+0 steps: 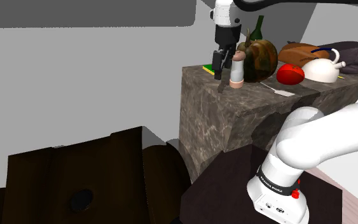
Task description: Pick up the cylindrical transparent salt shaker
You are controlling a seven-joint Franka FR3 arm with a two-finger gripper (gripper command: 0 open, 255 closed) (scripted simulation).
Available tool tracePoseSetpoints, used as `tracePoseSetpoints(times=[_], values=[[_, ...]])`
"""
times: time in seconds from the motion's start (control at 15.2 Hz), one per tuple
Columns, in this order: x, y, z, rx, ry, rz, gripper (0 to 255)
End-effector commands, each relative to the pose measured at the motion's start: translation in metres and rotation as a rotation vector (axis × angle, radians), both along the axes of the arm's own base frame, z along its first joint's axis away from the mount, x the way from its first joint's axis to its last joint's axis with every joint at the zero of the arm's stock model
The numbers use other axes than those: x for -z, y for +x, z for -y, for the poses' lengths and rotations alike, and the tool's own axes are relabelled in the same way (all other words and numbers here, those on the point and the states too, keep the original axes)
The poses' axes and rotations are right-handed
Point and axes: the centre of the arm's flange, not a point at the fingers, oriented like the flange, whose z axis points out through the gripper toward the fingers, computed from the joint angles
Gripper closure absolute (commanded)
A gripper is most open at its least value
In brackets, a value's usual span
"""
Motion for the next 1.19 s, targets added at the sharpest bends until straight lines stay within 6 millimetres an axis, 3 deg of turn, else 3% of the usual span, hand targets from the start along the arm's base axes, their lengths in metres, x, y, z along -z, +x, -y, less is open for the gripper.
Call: tracePoseSetpoints(times=[0.0,1.12], values=[[0.0,0.0,0.0,0.0,0.0,0.0,0],[-0.045,0.038,0.227,0.037,0.055,-0.054,0]])
